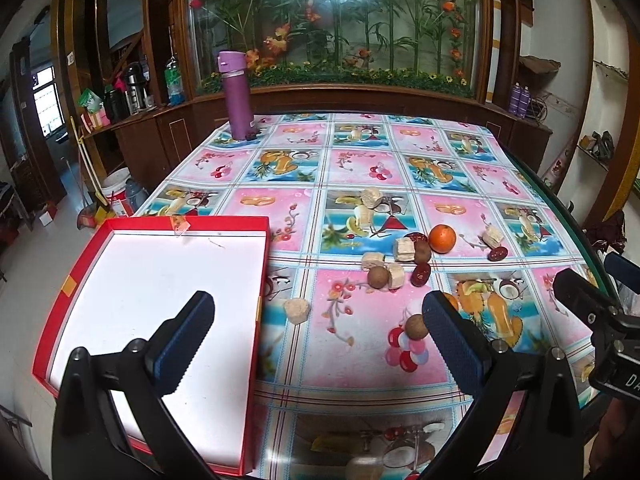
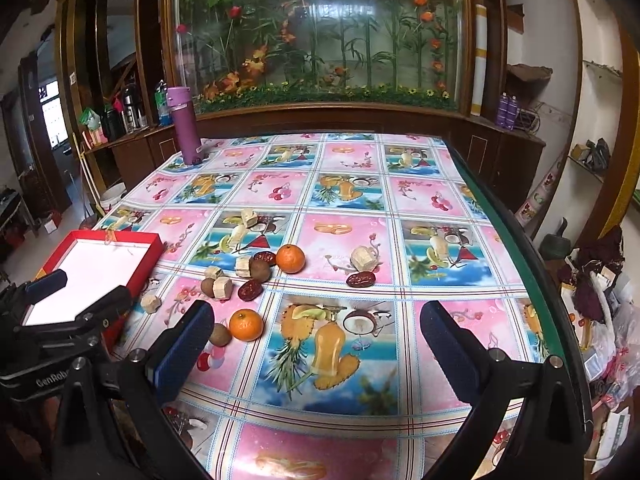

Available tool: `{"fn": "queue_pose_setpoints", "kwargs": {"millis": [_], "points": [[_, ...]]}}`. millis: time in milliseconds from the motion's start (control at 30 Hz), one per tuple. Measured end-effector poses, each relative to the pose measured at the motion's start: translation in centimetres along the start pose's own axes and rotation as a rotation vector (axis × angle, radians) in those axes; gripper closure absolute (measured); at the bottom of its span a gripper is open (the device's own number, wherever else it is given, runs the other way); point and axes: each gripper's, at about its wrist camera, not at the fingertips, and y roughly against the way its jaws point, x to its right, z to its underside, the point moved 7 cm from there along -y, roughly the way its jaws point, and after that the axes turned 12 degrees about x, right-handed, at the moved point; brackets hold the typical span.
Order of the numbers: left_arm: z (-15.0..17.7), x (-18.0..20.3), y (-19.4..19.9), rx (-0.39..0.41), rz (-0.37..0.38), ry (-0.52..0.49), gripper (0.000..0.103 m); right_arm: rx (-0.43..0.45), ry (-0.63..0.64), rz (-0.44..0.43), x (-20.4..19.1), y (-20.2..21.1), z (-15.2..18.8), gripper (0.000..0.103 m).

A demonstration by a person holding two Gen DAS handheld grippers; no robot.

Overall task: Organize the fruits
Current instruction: 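Move the right tool toward the orange on the tablecloth, then grasp the orange with the right tool while the left tool grasps another orange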

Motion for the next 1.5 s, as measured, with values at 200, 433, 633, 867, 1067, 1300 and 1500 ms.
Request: {"fn": "queue_pose_setpoints", "kwargs": {"millis": [200,433,633,867,1067,1300,1500], "points": [[0.8,-1.7,0.4,-0.001,0.053,-0.028,0.000,-0.040,0.030,-0.033,-0.6,-1.0,1.5,0.001],[2.2,-4.2,0.9,-0.014,0.063,-0.073,0.000,-0.125,0.013,-0.079,-1.0,-3.4,3.6,0.001],[2.4,-3.0,0.1,-0.063,0.092,-0.123,0.000,-0.136,0.016,-0.091,-1.2,-4.3,3.5,0.001],[2.0,1.8,-1.4,-0.106,0.166,-0.161,0.000,-0.127,-0.014,-0.109,1.2,-5.0,1.9,0.001],[2.2,6.9,-5.2,-0.185,0.245,-0.147,0.000,-0.143,0.005,-0.118,4.4,-7.9,-0.3,0.003],[3.7,9.7,-7.8,-0.278,0.295,-0.098,0.019,-0.219,0.012,-0.259,3.5,-12.0,0.0,0.022],[4.5,9.3,-9.0,-0.314,0.294,-0.052,0.033,-0.314,0.015,-0.381,0.6,-15.2,1.7,0.051]]}}
